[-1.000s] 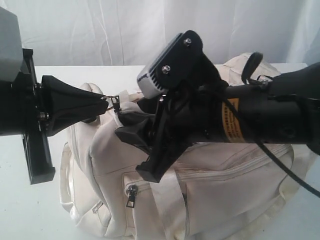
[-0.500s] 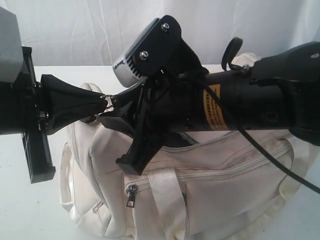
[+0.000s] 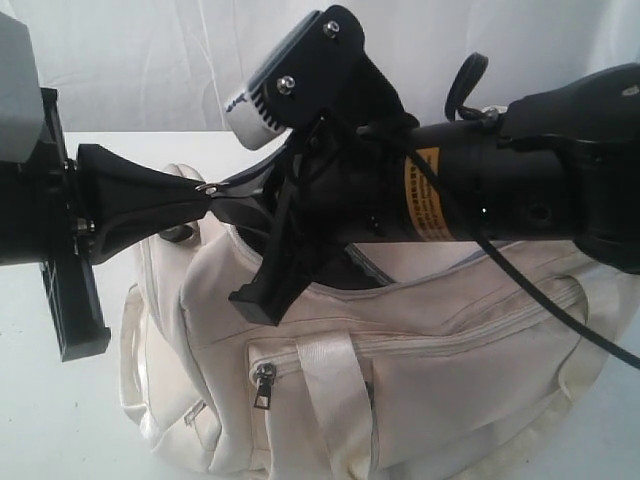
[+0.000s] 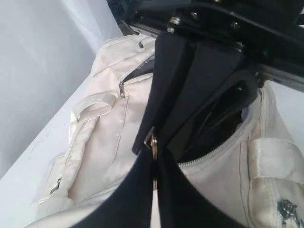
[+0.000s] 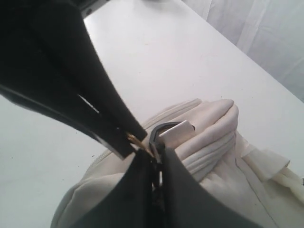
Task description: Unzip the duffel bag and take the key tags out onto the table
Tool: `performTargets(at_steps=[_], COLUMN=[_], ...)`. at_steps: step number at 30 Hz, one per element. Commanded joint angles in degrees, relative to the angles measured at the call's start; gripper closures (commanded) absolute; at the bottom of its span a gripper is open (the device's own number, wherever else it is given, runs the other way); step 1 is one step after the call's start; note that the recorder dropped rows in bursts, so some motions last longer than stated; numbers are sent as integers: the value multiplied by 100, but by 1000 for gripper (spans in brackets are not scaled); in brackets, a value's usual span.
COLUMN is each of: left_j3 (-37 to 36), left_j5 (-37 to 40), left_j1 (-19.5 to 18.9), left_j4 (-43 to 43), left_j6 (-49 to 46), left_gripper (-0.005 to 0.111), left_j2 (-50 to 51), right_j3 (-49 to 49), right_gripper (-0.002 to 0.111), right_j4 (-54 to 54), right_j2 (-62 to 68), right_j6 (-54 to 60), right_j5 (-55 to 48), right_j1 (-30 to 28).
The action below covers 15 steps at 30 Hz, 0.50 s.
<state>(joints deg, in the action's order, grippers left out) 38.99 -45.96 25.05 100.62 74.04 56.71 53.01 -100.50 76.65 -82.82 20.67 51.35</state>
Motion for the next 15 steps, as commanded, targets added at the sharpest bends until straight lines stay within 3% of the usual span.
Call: performTargets(at_steps=[1, 4, 6, 13, 15], left_j3=[37, 37, 37, 37, 37], left_j5=[316, 505, 613, 696, 709], left_j1=[18, 18, 18, 18, 18], left_j4=[-67, -67, -67, -67, -67], left_j6=[57, 55, 55, 55, 55], left_gripper=[107, 106, 99, 52, 44], left_j2=[-72, -72, -72, -72, -72], right_j3=[92, 92, 92, 92, 92], right_gripper=[108, 108, 108, 108, 108], right_j4=[55, 55, 55, 55, 55], right_j2=[-24, -24, -24, -24, -24], right_j6=[25, 25, 25, -142, -194], right_j5=[122, 122, 122, 169, 169], right_j1=[9, 9, 9, 9, 9])
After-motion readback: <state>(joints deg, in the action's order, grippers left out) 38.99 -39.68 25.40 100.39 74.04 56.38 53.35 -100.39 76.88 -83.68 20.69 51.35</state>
